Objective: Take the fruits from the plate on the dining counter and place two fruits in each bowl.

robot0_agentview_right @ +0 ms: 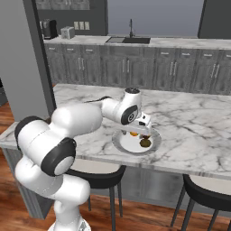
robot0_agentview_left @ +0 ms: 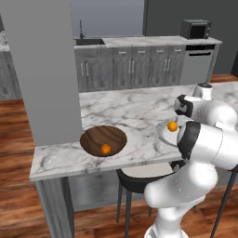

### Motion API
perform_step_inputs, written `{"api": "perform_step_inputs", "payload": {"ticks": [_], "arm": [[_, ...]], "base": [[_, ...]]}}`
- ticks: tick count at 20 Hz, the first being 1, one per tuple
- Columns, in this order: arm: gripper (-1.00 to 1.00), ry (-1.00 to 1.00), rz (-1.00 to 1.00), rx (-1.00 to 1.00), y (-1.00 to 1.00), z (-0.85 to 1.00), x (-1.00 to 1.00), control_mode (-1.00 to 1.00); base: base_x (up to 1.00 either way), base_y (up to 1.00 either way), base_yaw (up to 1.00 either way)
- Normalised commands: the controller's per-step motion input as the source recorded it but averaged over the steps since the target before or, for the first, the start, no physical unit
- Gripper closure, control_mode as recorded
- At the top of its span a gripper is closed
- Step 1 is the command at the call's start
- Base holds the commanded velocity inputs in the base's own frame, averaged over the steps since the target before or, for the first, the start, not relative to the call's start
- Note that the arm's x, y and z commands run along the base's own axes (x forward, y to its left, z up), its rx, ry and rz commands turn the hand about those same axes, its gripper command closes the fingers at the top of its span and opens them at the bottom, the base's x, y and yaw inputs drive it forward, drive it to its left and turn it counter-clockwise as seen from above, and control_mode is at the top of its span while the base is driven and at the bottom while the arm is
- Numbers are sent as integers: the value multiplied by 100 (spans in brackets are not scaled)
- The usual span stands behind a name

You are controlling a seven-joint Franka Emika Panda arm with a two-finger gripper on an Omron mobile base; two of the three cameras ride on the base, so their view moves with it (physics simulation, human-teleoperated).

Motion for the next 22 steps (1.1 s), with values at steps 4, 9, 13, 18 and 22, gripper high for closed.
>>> {"api": "perform_step_inputs", "payload": {"ticks": [4,9,13,18,22], "arm": [[-100,0,0,3,-43,-23,23,-100],[-100,-1,0,0,0,-64,5,-100],[-100,-4,0,0,0,-32,18,-100],[-100,0,0,0,-2,0,41,-100],[-100,0,0,0,-29,0,41,-100]], "base": [[0,0,0],[0,0,0],[0,0,0],[0,0,0],[0,0,0]]}}
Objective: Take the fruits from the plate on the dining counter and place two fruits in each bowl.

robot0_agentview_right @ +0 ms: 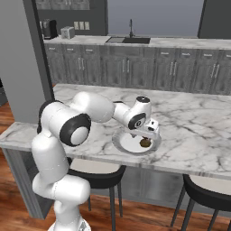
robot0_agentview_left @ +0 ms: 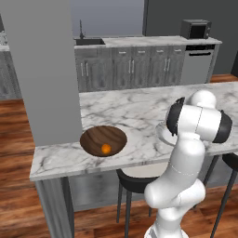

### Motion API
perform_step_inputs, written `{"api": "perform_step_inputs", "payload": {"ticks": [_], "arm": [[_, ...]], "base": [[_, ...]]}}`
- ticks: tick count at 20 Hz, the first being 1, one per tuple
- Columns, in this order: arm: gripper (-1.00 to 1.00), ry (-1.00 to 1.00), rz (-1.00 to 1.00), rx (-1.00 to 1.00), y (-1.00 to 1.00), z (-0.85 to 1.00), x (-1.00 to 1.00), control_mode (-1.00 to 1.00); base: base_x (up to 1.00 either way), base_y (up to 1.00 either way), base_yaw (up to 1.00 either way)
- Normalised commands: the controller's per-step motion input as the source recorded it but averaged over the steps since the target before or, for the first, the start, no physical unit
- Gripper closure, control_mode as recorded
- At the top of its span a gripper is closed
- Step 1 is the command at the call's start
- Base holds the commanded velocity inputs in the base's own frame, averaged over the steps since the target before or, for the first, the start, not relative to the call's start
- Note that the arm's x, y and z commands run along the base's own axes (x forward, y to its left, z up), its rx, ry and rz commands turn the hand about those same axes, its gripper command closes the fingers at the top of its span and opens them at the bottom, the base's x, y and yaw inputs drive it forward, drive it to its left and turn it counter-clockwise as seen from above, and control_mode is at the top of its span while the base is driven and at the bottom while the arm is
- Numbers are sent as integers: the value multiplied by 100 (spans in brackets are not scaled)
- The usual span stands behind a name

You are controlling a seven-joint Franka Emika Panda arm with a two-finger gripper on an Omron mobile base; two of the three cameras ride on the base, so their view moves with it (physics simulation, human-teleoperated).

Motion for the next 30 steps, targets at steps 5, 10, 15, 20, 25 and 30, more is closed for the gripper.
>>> {"api": "perform_step_inputs", "payload": {"ticks": [5,10,15,20,25,30], "arm": [[-100,0,0,0,-26,-5,2,-100],[-100,0,0,0,0,-35,0,-100],[-100,0,0,0,22,-23,-1,-100],[-100,0,0,0,5,-2,6,-100],[-100,0,0,0,0,-7,0,-100],[-100,0,0,0,0,-20,0,-100]], "base": [[0,0,0],[0,0,0],[0,0,0],[0,0,0],[0,0,0],[0,0,0]]}}
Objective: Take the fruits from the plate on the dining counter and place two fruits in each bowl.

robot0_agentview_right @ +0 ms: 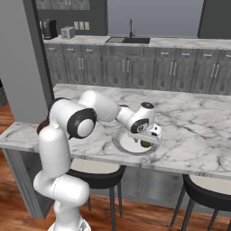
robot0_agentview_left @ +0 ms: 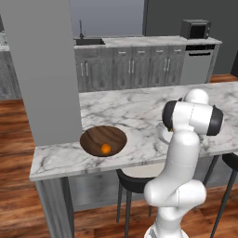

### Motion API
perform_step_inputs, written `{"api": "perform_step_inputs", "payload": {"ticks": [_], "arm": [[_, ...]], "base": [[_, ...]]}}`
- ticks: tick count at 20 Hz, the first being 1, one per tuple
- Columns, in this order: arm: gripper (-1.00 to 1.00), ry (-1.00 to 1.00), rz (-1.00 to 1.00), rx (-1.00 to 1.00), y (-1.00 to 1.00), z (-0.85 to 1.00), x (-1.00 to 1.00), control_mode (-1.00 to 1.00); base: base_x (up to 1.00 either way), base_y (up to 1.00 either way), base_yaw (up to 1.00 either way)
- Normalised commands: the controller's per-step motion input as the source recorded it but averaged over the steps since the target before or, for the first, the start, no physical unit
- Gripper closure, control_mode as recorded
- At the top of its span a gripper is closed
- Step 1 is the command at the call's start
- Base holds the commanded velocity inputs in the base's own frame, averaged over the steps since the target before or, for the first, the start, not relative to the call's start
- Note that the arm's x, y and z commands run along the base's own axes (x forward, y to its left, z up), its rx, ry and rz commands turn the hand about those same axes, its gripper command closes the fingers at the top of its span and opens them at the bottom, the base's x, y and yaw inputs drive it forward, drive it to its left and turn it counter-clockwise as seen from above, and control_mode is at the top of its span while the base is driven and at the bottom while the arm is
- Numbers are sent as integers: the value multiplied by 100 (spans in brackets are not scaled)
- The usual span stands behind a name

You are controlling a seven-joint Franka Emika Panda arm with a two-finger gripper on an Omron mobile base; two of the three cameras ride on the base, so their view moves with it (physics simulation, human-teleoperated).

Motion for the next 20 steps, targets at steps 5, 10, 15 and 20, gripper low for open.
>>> {"api": "perform_step_inputs", "payload": {"ticks": [5,10,15,20], "arm": [[-100,0,0,0,0,-9,0,-100],[-100,0,0,0,0,0,0,-100],[100,0,0,0,0,0,0,-100],[100,-2,0,0,0,0,-1,-100]], "base": [[0,0,0],[0,0,0],[0,0,0],[0,0,0]]}}
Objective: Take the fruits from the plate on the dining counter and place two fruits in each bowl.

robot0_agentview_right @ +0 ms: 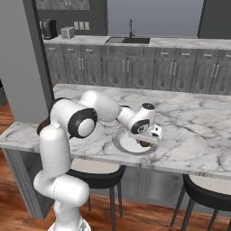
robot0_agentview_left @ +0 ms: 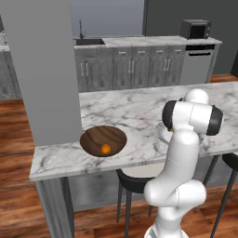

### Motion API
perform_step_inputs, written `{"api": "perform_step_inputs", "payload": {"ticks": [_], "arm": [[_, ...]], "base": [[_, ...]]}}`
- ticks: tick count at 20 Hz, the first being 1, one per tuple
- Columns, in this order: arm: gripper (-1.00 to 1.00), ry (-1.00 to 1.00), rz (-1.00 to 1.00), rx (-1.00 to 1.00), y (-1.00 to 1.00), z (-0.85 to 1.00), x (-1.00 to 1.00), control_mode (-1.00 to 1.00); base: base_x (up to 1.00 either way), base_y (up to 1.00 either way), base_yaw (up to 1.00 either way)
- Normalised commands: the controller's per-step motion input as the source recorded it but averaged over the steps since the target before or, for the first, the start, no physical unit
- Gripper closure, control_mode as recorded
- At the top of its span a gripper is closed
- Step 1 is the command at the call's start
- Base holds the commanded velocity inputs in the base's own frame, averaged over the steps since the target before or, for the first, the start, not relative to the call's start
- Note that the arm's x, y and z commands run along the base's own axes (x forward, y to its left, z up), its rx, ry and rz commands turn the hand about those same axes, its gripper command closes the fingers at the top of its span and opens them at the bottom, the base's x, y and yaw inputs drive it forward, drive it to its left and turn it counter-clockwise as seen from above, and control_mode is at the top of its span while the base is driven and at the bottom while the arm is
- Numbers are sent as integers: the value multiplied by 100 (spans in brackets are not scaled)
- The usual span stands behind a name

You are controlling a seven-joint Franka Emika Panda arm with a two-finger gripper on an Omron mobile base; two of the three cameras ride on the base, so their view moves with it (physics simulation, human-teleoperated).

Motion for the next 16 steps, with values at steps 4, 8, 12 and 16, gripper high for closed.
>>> {"api": "perform_step_inputs", "payload": {"ticks": [4,8,12,16], "arm": [[100,-13,1,0,18,27,-33,-100],[100,-20,4,-1,51,91,-64,-100],[100,-18,9,-5,86,98,-46,-100],[100,-15,14,-7,100,77,-18,-100]], "base": [[0,0,0],[0,0,0],[0,0,0],[0,0,0]]}}
